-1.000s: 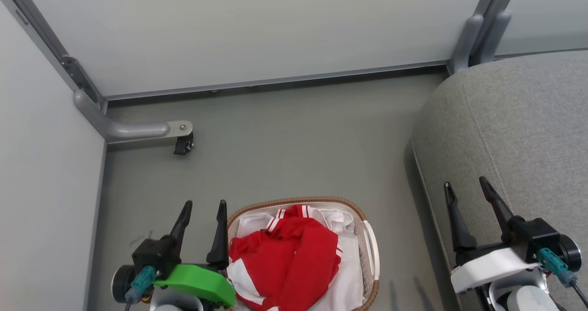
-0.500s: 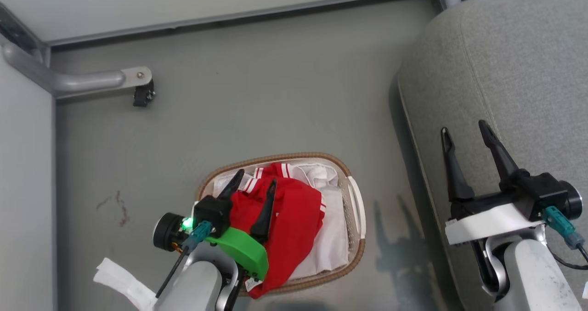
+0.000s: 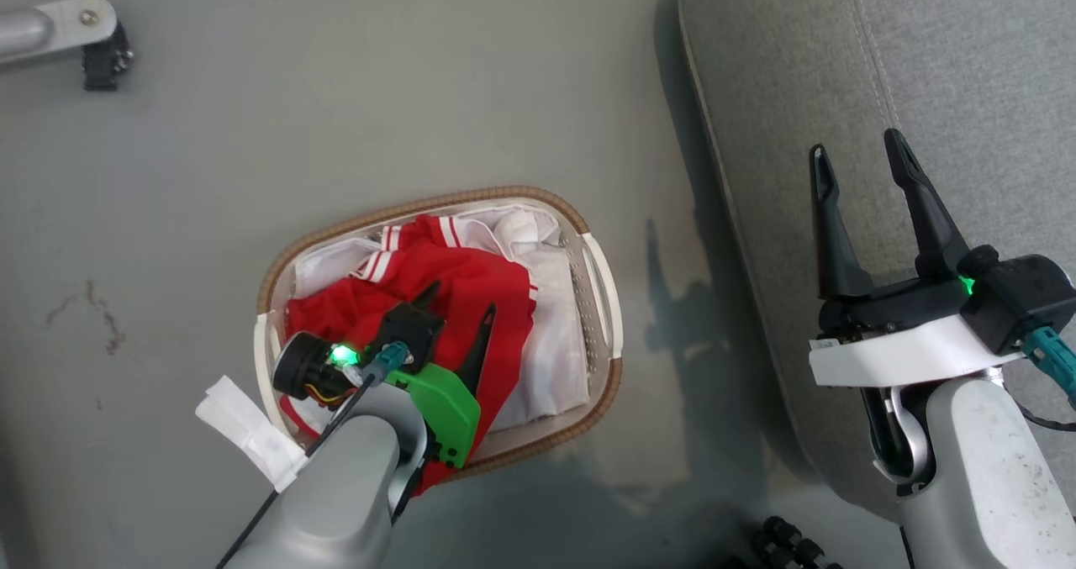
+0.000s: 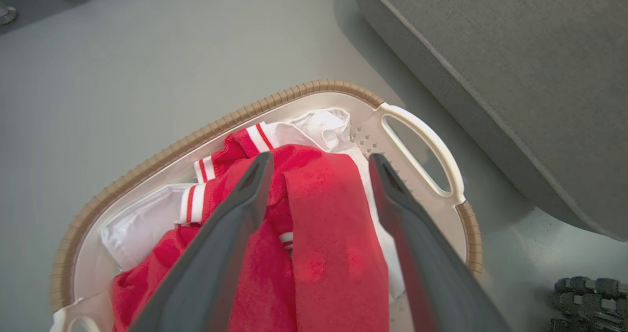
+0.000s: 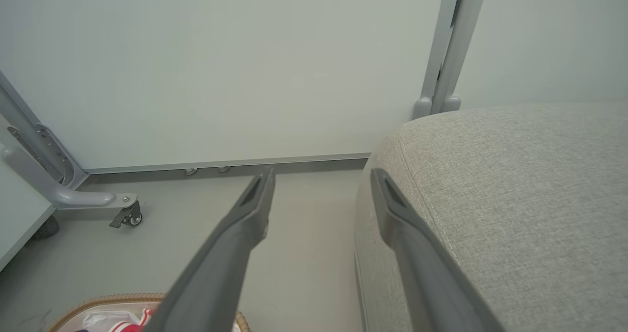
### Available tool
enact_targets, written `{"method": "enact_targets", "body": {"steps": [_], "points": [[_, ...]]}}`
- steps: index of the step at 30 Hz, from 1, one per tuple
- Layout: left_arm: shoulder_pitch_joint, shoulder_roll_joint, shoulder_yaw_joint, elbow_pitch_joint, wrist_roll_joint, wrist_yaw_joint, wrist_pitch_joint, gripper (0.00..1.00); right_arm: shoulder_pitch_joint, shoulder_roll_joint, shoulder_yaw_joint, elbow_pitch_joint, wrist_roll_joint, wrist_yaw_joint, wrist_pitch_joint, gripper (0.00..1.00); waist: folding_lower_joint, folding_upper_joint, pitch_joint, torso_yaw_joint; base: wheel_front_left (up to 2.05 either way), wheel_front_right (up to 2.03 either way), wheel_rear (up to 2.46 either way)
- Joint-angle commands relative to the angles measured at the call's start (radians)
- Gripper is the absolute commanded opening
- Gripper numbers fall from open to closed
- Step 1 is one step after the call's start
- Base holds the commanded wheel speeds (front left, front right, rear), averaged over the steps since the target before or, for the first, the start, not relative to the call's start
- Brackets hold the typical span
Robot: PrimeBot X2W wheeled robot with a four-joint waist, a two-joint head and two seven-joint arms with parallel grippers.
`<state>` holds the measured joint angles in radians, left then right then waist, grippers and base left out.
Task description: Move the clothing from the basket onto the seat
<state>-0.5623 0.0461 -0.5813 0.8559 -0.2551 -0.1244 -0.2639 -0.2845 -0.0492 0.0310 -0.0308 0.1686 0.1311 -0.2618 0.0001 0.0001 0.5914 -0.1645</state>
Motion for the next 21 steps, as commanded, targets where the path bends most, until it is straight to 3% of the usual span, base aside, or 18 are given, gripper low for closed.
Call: {"method": "enact_targets", "body": {"steps": [1,12,13,15,16,19,21], "points": [[-0.032,0.008,0.010,0.022,0.004,-0.003,-0.001,1.00,-0.019,-0.002,0.005,-0.010,0.012,-0.001,-0.005,1.00,-0.0001,-0.0001,0.122,-0.079,0.00,0.00,0.00],[-0.094,0.024,0.041,0.140,0.034,0.003,-0.001,0.99,-0.051,-0.002,0.033,-0.022,0.043,-0.001,-0.005,1.00,-0.0001,-0.0001,0.210,-0.109,0.00,0.00,0.00],[-0.093,0.023,0.040,0.144,0.035,0.002,-0.001,0.80,-0.053,-0.002,0.035,-0.021,0.044,-0.001,-0.005,1.00,-0.0001,-0.0001,0.213,-0.110,0.00,0.00,0.00],[-0.094,0.020,0.035,0.153,0.038,0.000,-0.001,0.65,-0.054,-0.002,0.040,-0.019,0.046,-0.001,-0.005,1.00,-0.0001,-0.0001,0.216,-0.113,0.00,0.00,0.00],[-0.094,0.019,0.033,0.158,0.037,-0.001,-0.001,0.49,-0.055,-0.002,0.042,-0.019,0.048,-0.001,-0.005,1.00,-0.0001,-0.0001,0.216,-0.114,0.00,0.00,0.00],[-0.100,0.016,0.026,0.170,0.037,-0.003,-0.001,0.28,-0.059,-0.002,0.048,-0.018,0.050,-0.001,-0.005,1.00,-0.0001,-0.0001,0.217,-0.117,0.00,0.00,0.00],[-0.102,0.014,0.029,0.165,0.032,-0.004,-0.001,0.06,-0.060,-0.002,0.047,-0.016,0.050,-0.001,-0.005,1.00,-0.0001,-0.0001,0.213,-0.116,0.00,0.00,0.00]]}}
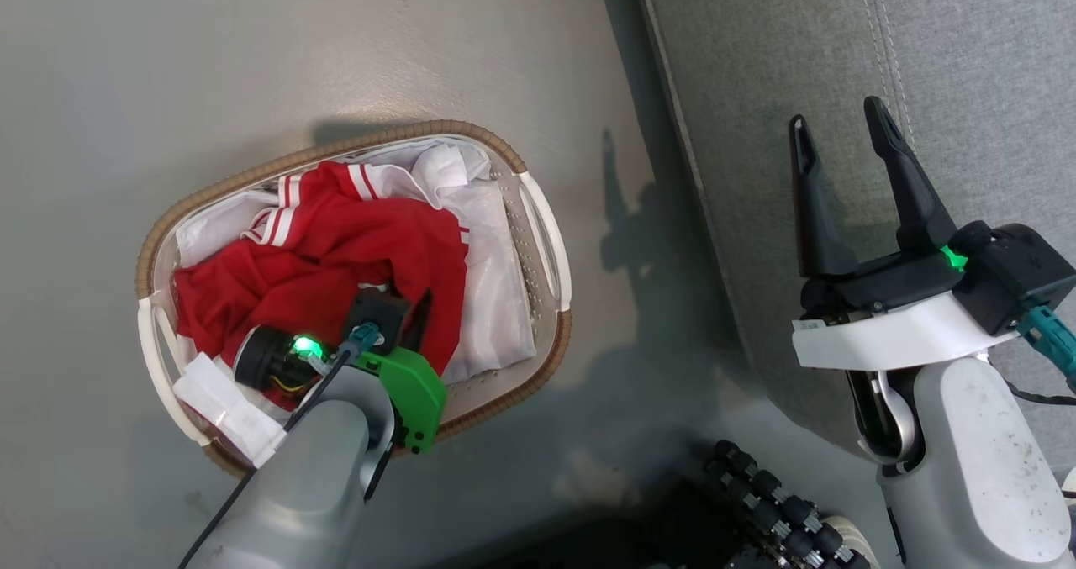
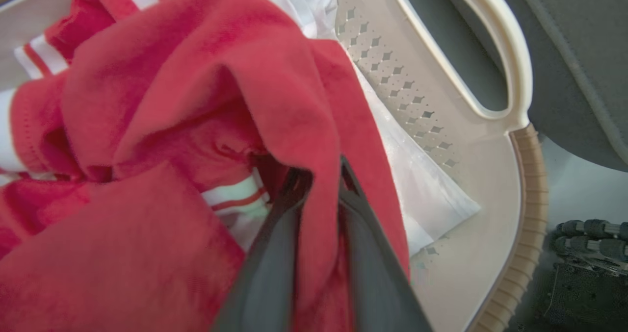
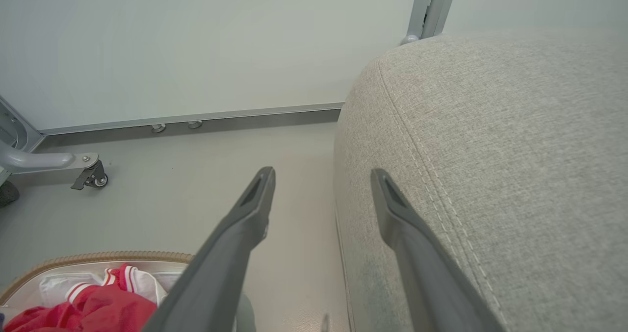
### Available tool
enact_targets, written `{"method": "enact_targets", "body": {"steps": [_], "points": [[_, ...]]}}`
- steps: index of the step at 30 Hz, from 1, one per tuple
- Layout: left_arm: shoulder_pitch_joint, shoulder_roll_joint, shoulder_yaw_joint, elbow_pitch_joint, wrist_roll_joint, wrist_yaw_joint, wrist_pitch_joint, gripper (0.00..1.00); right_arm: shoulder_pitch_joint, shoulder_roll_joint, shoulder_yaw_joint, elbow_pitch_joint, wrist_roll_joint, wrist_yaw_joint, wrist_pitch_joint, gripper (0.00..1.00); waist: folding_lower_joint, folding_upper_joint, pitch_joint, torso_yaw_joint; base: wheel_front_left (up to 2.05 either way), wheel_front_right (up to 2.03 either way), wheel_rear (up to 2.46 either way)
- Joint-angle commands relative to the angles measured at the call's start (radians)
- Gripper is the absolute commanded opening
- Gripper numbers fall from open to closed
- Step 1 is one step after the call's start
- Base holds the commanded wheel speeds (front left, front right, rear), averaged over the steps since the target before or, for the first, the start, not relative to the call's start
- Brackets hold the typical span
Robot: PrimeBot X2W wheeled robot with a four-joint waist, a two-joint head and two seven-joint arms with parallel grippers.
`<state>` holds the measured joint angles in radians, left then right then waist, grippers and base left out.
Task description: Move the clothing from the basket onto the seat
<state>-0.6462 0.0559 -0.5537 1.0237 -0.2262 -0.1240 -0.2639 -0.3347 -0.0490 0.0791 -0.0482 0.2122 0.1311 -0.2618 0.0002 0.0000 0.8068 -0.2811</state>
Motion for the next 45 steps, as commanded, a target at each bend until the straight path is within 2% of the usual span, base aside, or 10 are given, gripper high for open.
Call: {"method": "enact_targets", "body": {"steps": [1,7,13,21,28,37,45], "points": [[-0.016,0.003,0.002,-0.003,0.000,-0.005,-0.001,0.00,-0.009,-0.003,-0.002,0.004,0.006,-0.001,-0.005,1.00,-0.0002,0.0000,-0.006,0.001,0.00,0.00,0.00],[0.013,0.000,0.011,-0.005,-0.005,-0.006,-0.001,0.00,0.006,-0.003,-0.005,0.021,-0.006,-0.001,-0.005,1.00,-0.0002,0.0000,-0.053,0.017,0.00,0.00,0.00],[0.055,-0.002,0.026,-0.065,0.006,0.004,-0.001,0.00,0.026,-0.003,-0.014,0.038,-0.025,-0.001,-0.005,1.00,-0.0002,0.0000,-0.143,0.052,0.00,0.00,0.00],[0.095,-0.004,0.017,-0.185,0.036,-0.004,-0.001,0.00,0.089,-0.003,-0.039,0.067,-0.065,-0.001,-0.005,1.00,-0.0002,0.0000,-0.329,0.132,0.00,0.00,0.00],[0.111,-0.002,-0.031,-0.347,0.036,-0.007,-0.001,0.00,0.171,-0.004,-0.057,0.091,-0.088,-0.001,-0.005,1.00,-0.0002,0.0000,-0.513,0.191,0.00,0.00,0.00],[0.047,0.095,-0.151,-0.526,0.012,-0.007,-0.001,0.00,0.275,-0.004,-0.058,0.115,-0.092,-0.001,-0.005,1.00,-0.0002,0.0000,-0.698,0.226,0.00,0.00,0.00],[-0.071,0.192,-0.239,-0.624,-0.006,-0.006,-0.001,0.00,0.327,-0.003,-0.038,0.124,-0.082,-0.001,-0.005,1.00,-0.0002,0.0000,-0.785,0.220,0.00,0.00,0.00]]}}
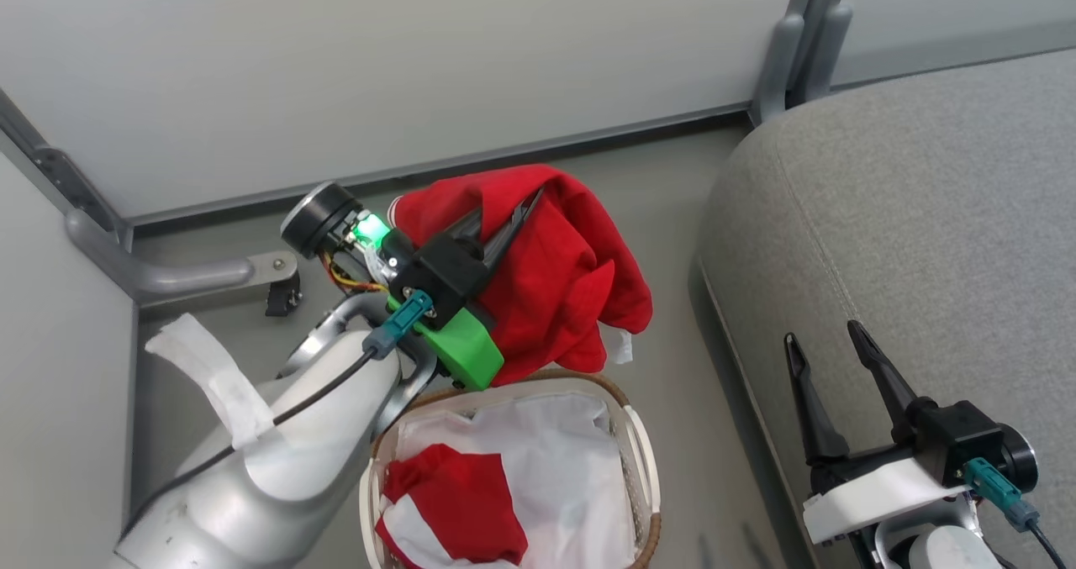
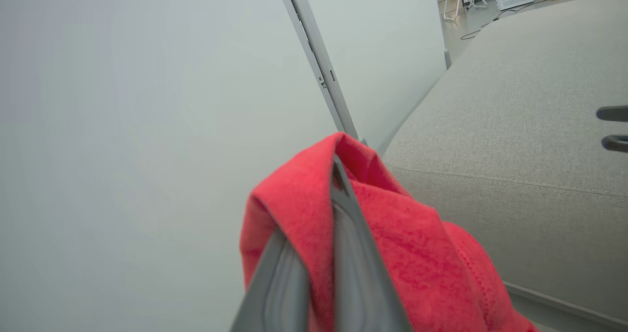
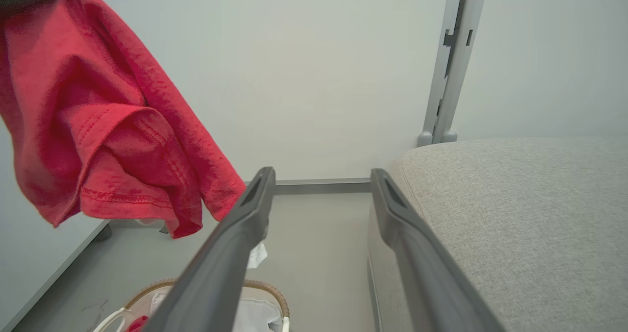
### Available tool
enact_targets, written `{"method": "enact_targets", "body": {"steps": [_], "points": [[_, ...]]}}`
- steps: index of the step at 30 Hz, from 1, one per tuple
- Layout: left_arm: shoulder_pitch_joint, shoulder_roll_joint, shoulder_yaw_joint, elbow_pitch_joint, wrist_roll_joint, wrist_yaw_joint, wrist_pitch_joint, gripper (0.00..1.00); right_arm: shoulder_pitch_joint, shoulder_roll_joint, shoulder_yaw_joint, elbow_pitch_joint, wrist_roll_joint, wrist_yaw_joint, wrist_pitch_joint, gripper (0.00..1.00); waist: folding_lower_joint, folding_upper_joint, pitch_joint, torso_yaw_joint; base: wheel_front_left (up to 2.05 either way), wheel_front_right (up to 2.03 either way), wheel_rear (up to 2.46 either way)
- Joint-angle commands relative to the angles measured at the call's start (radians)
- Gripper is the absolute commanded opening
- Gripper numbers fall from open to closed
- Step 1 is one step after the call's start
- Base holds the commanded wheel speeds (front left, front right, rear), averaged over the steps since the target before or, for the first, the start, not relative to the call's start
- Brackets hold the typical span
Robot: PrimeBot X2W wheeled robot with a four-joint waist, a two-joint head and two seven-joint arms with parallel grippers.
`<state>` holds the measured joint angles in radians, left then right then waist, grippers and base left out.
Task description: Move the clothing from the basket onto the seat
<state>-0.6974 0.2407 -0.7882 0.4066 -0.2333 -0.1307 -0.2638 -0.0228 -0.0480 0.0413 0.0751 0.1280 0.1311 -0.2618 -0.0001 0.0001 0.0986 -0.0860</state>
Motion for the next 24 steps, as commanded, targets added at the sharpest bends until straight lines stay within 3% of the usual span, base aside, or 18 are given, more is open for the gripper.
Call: {"method": "enact_targets", "body": {"steps": [1,9,15,24], "points": [[-0.042,0.020,-0.018,-0.017,0.010,0.001,-0.001,0.00,0.015,-0.004,0.002,-0.001,0.002,-0.001,-0.005,1.00,0.0001,-0.0001,-0.080,0.024,0.00,0.00,0.00],[-0.181,0.075,-0.069,-0.069,0.000,0.001,-0.001,0.00,-0.004,-0.004,0.038,-0.008,-0.017,-0.001,-0.005,1.00,0.0001,-0.0001,-0.101,0.026,0.00,0.00,0.00],[-0.247,0.062,-0.097,-0.102,-0.012,0.001,-0.001,0.00,-0.044,-0.004,0.097,0.005,-0.047,-0.001,-0.005,1.00,0.0001,-0.0001,-0.114,0.040,0.00,0.00,0.00],[-0.276,0.045,-0.159,-0.148,-0.021,0.001,-0.001,0.00,-0.167,-0.005,0.215,0.138,-0.152,-0.001,-0.005,1.00,0.0001,-0.0001,-0.119,0.069,0.00,0.00,0.00]]}}
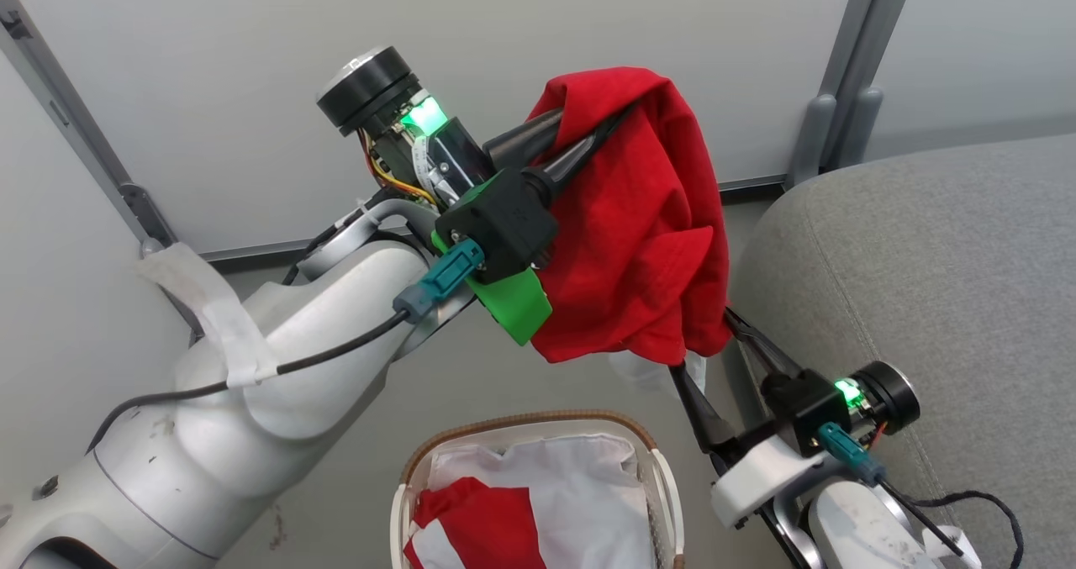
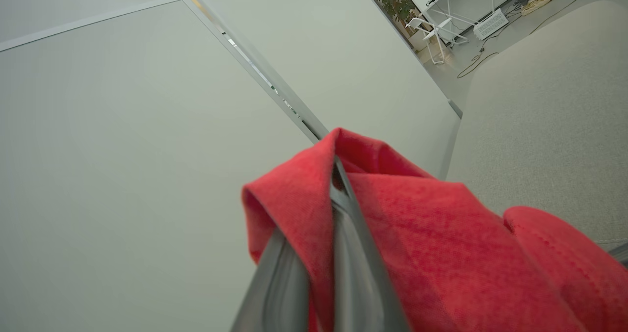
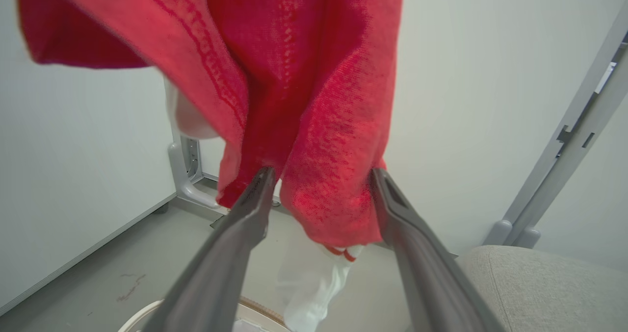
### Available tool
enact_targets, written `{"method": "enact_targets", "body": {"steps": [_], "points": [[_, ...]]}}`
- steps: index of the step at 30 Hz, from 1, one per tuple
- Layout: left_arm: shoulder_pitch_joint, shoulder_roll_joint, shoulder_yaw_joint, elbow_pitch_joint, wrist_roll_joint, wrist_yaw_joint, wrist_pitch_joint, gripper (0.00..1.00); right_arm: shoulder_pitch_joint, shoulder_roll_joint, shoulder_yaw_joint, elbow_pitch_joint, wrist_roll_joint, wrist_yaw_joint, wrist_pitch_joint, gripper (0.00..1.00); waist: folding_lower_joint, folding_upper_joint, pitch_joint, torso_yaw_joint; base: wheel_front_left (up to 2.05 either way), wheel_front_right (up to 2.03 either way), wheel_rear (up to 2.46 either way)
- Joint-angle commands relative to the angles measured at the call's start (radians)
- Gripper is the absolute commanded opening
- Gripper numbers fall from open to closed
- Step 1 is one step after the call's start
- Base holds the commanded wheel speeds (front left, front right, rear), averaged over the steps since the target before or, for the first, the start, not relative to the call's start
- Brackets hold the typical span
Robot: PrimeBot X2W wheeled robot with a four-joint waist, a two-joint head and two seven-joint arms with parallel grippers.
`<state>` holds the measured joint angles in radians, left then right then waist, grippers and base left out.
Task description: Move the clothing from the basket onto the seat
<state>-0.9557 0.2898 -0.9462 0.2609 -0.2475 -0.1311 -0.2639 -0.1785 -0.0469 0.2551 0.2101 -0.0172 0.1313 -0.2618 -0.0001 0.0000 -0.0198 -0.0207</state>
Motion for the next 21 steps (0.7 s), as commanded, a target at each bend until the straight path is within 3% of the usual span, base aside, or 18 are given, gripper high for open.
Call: {"method": "enact_targets", "body": {"steps": [1,11,12,13,15,21], "points": [[-0.019,-0.005,-0.006,-0.007,-0.010,0.001,-0.001,0.00,-0.034,-0.005,0.013,0.026,-0.016,-0.001,-0.005,1.00,0.0001,0.0000,-0.001,0.008,0.00,0.00,0.00],[0.001,-0.011,-0.018,-0.025,-0.024,0.001,-0.001,0.00,-0.168,-0.006,0.047,0.120,-0.027,-0.001,-0.005,1.00,0.0001,0.0000,0.004,0.021,0.00,0.00,0.00],[0.005,-0.011,-0.017,-0.025,-0.026,0.001,-0.001,0.00,-0.176,-0.006,0.051,0.132,-0.026,-0.001,-0.005,0.64,0.0001,0.0000,0.004,0.022,0.00,0.00,0.00],[0.011,-0.010,-0.017,-0.023,-0.028,0.001,-0.001,0.00,-0.186,-0.006,0.054,0.146,-0.025,-0.001,-0.005,0.35,0.0001,0.0000,0.005,0.023,0.00,0.00,0.00],[0.019,-0.009,-0.016,-0.018,-0.032,0.001,-0.001,0.00,-0.199,-0.006,0.057,0.163,-0.019,-0.001,-0.005,0.00,0.0001,0.0000,0.006,0.024,0.00,0.00,0.00],[0.050,-0.002,0.000,0.002,-0.048,0.001,-0.001,0.00,-0.216,-0.006,0.037,0.177,-0.006,-0.001,-0.005,0.00,0.0001,0.0000,0.009,0.023,0.00,0.00,0.00]]}}
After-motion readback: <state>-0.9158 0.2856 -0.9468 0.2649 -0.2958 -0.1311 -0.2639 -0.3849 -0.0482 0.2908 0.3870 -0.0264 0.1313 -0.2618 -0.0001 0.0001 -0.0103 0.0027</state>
